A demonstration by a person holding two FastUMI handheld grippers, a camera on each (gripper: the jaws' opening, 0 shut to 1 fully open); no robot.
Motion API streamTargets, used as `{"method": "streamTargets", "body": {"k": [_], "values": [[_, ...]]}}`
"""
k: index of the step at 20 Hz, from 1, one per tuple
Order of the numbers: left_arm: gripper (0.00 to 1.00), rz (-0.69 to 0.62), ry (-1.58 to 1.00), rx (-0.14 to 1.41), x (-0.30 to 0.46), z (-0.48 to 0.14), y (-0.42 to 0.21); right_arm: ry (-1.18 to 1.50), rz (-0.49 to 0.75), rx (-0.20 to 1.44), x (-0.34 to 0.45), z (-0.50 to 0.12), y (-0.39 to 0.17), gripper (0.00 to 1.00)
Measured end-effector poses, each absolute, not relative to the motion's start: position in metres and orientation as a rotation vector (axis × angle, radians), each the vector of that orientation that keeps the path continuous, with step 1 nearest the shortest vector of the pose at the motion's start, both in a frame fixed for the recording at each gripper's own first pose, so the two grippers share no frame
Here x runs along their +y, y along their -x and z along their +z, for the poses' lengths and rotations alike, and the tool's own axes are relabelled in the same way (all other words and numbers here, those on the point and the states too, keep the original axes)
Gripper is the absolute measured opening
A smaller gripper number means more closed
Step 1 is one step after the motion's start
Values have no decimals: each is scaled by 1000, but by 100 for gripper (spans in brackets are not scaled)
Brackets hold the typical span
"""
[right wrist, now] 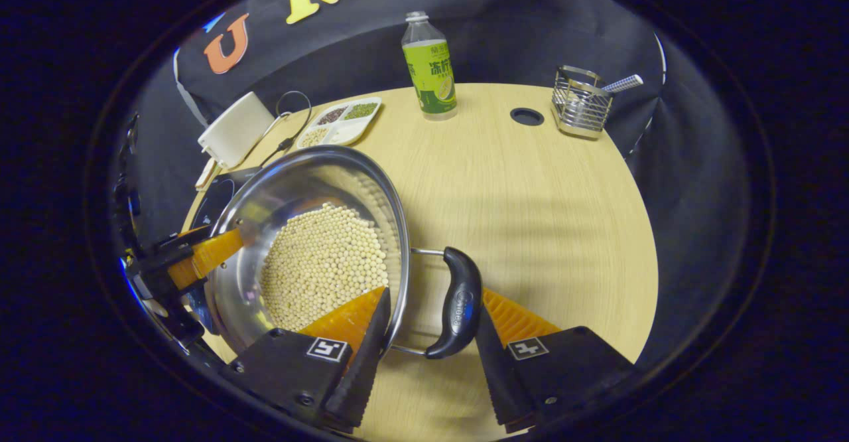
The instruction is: First push the handle of the pot to place it horizontally, then grasp the pot with both hands and set it on the induction cooktop.
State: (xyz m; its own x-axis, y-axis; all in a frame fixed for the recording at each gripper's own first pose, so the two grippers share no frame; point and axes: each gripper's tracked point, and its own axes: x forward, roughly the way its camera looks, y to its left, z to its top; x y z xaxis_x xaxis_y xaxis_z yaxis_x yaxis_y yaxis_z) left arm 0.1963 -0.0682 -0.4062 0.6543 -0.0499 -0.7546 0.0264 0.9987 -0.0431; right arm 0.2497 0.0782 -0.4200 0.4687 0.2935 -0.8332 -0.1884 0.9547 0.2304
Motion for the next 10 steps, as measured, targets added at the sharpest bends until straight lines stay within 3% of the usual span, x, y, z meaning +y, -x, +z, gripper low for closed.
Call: {"method": "streamTargets", "body": {"k": [2, 3, 4, 6, 7, 8, 9, 10], "values": [[96, -9, -35, 877, -58, -407, -195, -115, 286, 1060, 78, -422, -250, 69], [75, 17, -39, 888, -55, -410, -194, -127, 271, 1073, 78, -424, -249, 69], [86, 31, -32, 888, -55, -409, -196, -131, 247, 1088, 78, -424, -249, 69], [84, 60, -17, 915, -52, -409, -195, -106, 230, 1096, 76, -425, -249, 65], [77, 67, -4, 932, -53, -411, -195, -116, 228, 1095, 78, -425, -249, 65], [77, 68, 3, 929, -53, -410, -196, -125, 227, 1087, 77, -423, -250, 63], [67, 67, 2, 936, -53, -411, -196, -132, 229, 1080, 78, -425, -251, 63], [65, 63, -3, 938, -52, -409, -195, -135, 226, 1071, 79, -424, -252, 60]]}}
